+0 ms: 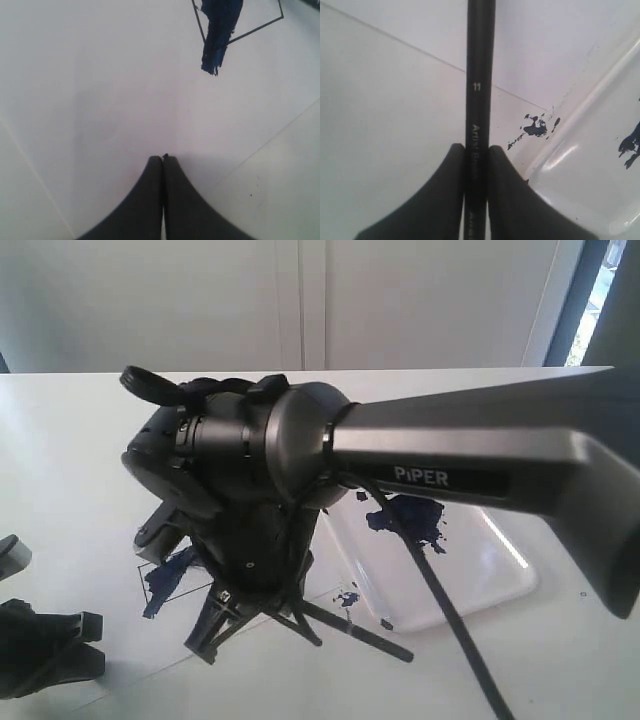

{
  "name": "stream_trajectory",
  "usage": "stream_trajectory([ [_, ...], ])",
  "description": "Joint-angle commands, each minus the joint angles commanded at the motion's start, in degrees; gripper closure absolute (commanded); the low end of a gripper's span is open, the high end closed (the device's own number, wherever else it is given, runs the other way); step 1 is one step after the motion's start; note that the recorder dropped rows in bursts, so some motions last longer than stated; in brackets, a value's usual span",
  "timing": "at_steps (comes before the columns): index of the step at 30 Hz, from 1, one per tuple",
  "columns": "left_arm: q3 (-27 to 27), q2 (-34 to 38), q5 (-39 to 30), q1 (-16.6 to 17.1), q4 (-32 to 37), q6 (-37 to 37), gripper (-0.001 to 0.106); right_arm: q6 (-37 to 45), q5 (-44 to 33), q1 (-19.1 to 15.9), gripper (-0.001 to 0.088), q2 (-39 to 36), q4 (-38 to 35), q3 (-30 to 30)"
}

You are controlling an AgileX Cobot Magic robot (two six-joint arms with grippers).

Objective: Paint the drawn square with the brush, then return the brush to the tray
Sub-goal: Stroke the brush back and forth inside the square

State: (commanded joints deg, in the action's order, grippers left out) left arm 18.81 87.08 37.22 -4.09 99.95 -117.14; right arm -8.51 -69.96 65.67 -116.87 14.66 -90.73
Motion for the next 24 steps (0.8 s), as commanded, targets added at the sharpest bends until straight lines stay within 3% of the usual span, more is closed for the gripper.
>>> stream_trajectory([
  [6, 0.00, 0.00, 0.00, 0.00, 0.00, 0.00, 0.105, 6.04, 0.00, 0.00, 0.0868, 0.00, -10.23, 0.04],
  [14, 0.00, 0.00, 0.01, 0.00, 0.00, 0.00, 0.105, 2.26, 0.00, -0.10, 0.0868, 0.00, -1.03, 0.13],
  [24, 0.00, 0.00, -1.04, 0.00, 0.00, 0.00, 0.105, 2.22, 0.00, -1.73, 0.0868, 0.00, -2.57, 0.23],
])
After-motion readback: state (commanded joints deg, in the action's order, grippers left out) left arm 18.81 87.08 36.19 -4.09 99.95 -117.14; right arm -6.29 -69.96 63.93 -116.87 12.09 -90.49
